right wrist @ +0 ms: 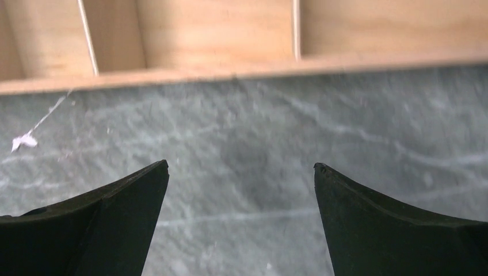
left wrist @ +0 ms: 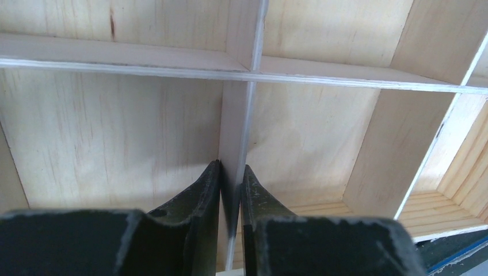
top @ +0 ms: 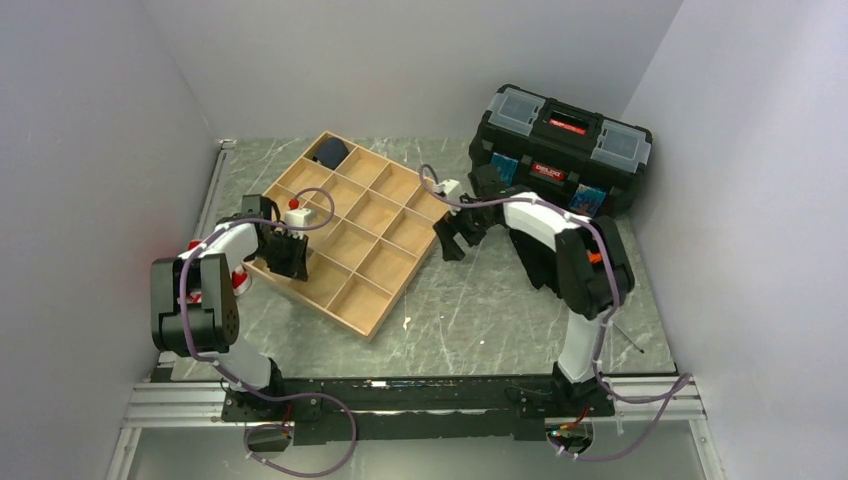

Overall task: Roll the underwear
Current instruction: Move the storage box to the corner of the board.

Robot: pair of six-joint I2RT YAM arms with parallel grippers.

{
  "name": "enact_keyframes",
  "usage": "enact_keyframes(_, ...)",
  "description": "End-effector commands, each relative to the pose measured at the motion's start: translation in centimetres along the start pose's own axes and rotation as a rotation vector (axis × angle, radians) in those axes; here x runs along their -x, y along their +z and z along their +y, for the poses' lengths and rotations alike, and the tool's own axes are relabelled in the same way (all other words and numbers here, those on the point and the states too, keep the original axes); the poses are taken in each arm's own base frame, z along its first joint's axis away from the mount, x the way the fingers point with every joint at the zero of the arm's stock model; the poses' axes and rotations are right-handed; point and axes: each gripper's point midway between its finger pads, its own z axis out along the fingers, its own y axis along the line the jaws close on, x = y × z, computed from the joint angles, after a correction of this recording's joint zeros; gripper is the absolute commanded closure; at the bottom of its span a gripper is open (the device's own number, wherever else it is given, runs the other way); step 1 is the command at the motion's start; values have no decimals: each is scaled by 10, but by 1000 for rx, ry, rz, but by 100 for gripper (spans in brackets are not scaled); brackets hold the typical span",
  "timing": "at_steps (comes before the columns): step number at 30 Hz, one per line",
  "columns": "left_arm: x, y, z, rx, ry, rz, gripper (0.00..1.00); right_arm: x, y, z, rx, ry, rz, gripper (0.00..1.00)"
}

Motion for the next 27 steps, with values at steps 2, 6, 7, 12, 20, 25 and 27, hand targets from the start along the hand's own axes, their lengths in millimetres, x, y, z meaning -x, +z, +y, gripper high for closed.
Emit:
enact_keyframes(2, 0, 4, -20, -83, -46, 38, 98, 36, 28, -9, 8, -43, -2, 0)
enact_keyframes(6, 1, 4, -31, -139, -16, 30, 85, 49, 42, -10, 64, -36, -3, 0)
enact_keyframes(7, 2, 4, -34, -155, -6, 26, 81, 53, 45, -11, 74, -40, -7, 0)
enact_keyframes(12, 0, 6, -49, -241, 38, 25, 71, 78, 64, -25, 95, -61, -26, 0)
enact_keyframes(20, 15, 18, -48, -267, 3, 14, 70, 135, 92, -53, 84, -67, -103, 0)
enact_keyframes(25, 39, 25, -32, -200, -55, -22, 74, 154, 97, -70, 1, -76, -156, 0)
enact_keyframes(27, 50, 30, -29, -197, -89, -40, 82, 164, 96, -74, -28, -80, -187, 0)
